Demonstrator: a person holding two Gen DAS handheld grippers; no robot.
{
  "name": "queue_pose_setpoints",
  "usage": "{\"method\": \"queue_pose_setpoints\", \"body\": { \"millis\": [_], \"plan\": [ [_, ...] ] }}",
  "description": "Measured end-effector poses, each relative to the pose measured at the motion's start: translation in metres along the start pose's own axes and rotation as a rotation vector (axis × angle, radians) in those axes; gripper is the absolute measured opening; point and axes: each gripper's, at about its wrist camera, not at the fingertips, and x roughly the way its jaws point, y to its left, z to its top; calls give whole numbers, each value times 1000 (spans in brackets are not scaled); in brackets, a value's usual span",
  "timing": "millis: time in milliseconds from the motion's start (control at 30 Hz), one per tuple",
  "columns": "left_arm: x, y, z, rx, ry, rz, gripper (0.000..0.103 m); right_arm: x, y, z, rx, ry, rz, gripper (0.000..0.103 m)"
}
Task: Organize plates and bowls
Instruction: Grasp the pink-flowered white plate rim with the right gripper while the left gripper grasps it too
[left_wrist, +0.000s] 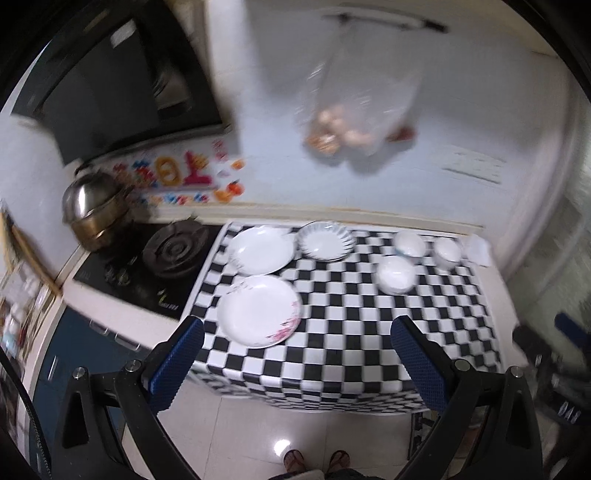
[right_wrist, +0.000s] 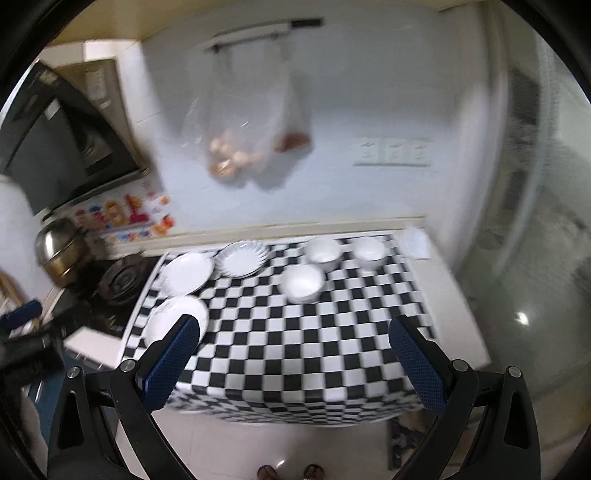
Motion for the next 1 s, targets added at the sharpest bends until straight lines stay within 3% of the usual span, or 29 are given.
{"method": "queue_pose_setpoints", "body": {
  "millis": [100,200,400,567,633,700,800,867,933,1000],
  "plan": [
    [42,23,3,-57,58,74,103,56,9,-5,-42,108,97,103],
    [90,48,2,-110,144,102,103,117,26,-13,-73,208,167,103],
    [192,104,6,-179,312,82,103,239,73,-29,-52,420,300,103],
    [282,147,10,-194,429,38,102,347,119,-39,-14,559,338,103],
    [318,158,7,-182,479,20,99,388,134,-42,19,617,353,101],
    [358,169,2,-165,548,-4,83,428,149,-47,52,678,377,98],
    [411,180,-10,-133,652,-42,59,475,173,-53,52,740,359,84],
    [436,183,-17,-112,696,-65,56,507,183,-60,68,799,362,63],
    [453,183,-21,-93,722,-82,53,525,189,-67,80,837,352,54],
    [466,181,-27,-80,751,-118,40,538,194,-73,87,855,349,44]
  ]
}}
